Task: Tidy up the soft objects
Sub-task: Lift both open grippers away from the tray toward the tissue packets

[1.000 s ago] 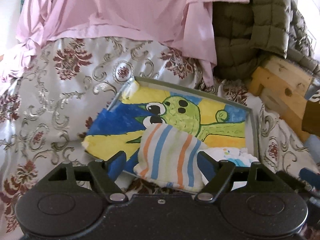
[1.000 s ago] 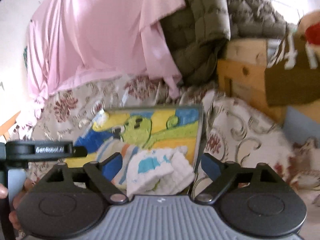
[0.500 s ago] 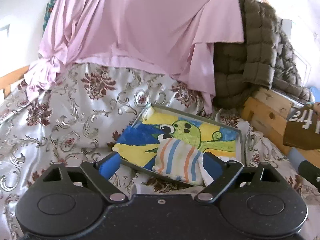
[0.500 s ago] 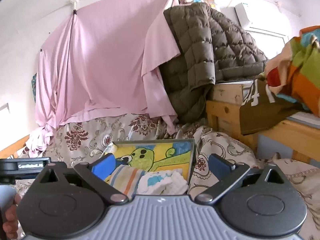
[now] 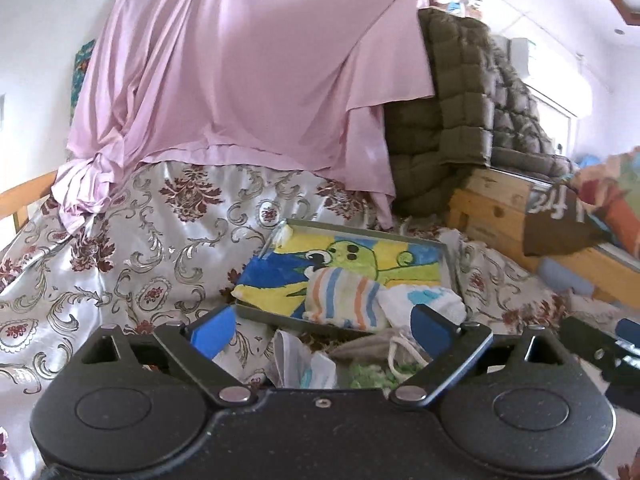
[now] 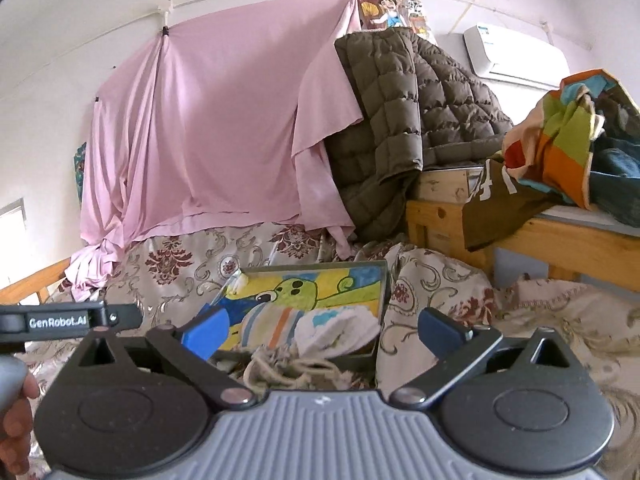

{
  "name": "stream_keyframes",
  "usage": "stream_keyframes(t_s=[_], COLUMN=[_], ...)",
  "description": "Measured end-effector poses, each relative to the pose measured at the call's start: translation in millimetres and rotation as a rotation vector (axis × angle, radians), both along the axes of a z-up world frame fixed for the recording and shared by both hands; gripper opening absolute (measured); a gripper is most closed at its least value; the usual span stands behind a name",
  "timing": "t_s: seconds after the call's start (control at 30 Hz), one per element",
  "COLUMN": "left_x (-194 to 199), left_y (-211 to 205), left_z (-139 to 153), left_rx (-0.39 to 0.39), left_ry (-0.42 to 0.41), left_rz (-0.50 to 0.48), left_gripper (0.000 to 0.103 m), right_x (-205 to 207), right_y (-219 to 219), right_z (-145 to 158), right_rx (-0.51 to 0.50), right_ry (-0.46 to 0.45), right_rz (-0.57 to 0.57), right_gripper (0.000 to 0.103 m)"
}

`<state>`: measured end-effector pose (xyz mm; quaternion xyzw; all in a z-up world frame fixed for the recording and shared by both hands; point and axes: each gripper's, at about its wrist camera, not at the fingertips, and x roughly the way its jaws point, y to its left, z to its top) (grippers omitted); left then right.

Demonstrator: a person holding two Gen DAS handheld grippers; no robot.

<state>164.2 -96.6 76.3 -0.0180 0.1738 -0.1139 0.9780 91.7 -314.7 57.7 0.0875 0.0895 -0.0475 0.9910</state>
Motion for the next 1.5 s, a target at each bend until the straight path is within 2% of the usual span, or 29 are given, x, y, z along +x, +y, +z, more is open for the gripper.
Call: stream_keyframes(t_s=[0.33,0.67,1.0,1.17,1.5], left_x=[-43.4,-68.8,-77.5,-78.0,-72.6], left_y=[19.1,41.5,60.9,72.4,87.8], left_z=[-14.3,-37.3,-58.8,-70.5,-77.6], left_rx=[-0.024,-0.008,0.031,0.034,0.098], left_ry=[-0.001,0.016,0.053,0.101,0.180], left_rz=[-0.015,-0.009,0.018,0.050,0.136], left_gripper=[0.097,0.097,0.098,0.098,0.098], right_x=[-42.3,-68.3,-69.8,-65.9,-53.5], right_y=[18.6,43.9,63.3,74.5,96.3], right_z=[-17.7,-29.3,-37.1,-42.9,-59.3], right_rx=[0.002,-0.004,-0.038,-0.056,-0.094], right_ry=[0.046,0.101,0.163,0.206,0.301], right_rz=[-0.027,-0.041,-0.037,-0.033,0.031], right_gripper=[0.103,0.103,0.103,0.103,0.103])
